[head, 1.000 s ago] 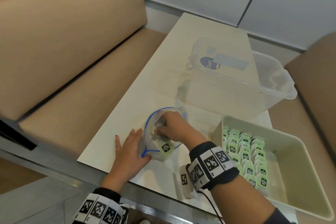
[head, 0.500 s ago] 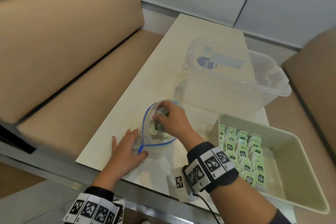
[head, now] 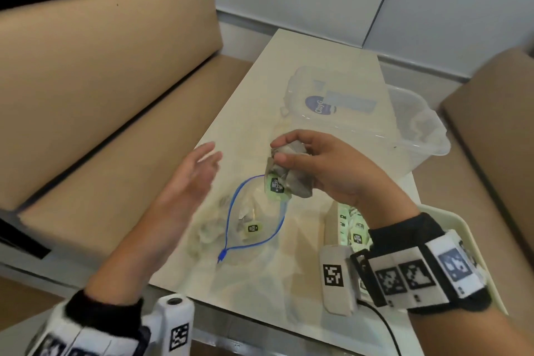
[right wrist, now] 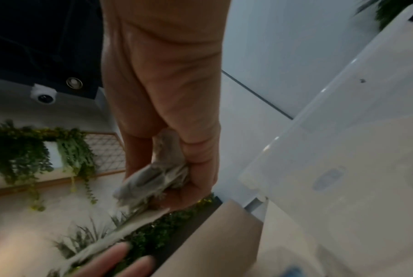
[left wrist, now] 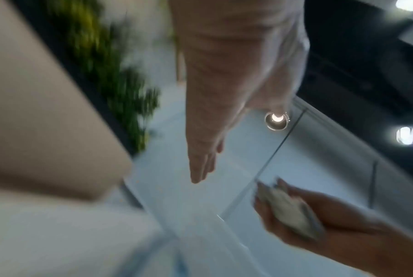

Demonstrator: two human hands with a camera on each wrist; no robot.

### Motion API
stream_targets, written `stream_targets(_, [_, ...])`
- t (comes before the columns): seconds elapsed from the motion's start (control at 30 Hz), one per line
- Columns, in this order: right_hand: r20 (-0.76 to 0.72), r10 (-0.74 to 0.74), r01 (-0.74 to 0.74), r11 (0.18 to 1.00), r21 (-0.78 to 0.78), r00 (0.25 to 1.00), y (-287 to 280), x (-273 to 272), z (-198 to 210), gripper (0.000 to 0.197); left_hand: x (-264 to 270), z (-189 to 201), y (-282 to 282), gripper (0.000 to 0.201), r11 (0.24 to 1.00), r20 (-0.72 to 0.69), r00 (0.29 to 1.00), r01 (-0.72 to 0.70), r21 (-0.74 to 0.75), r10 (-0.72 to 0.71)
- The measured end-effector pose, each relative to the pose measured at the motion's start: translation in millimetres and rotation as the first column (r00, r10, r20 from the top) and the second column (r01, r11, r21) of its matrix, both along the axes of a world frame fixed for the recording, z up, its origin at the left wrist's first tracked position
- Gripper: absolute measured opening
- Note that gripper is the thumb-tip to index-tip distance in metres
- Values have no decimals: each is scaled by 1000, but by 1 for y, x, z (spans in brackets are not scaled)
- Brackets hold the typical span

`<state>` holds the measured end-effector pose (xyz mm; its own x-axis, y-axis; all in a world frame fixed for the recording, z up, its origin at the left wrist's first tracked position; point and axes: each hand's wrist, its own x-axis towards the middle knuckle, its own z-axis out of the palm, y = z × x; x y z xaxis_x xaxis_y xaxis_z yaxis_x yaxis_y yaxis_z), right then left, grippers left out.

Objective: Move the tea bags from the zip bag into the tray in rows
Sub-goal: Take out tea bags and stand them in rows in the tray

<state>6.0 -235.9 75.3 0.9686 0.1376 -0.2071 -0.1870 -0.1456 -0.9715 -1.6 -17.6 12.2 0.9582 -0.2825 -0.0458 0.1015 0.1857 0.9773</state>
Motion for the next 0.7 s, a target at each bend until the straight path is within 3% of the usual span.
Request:
stream_targets(0.07, [12,23,-24,998,62,1000,4,-7,11,14,5,9,-27,67,964,-253,961,45,-262,-114])
stream_targets(0.13, [30,17,-18,999,38,999,11,-14,13,13,4,17,-52,61,910,-412,870,91,-406,-271])
stream_targets(0.27, [137,-16,54,959,-277,990,21,-27,-2,18,-1,24,-81,57,850,-511,795,10,-527,-327])
stream_targets(0.4, [316,185,103,696,-711,931,22,-36,-22,31,-2,12,-93,45,839,-585,749,-70,-539,-313])
stream_targets(0.47, [305,271,115,547,-829,913,17,-39,-29,41,-5,5,-95,42,829,-611,721,-91,-552,-328])
stream_targets(0.53, [236,312,61,480,-875,920,9,-40,-31,57,-10,1,-96,40,814,-620,699,-93,-573,-357])
stream_targets(0.6, [167,341,-23,490,-872,925,0,-42,-30,74,-14,0,-96,36,786,-623,681,-112,-609,-386])
stream_targets(0.7, [227,332,-37,632,-774,916,-12,-47,-24,81,-19,0,-96,34,737,-630,657,-163,-656,-415])
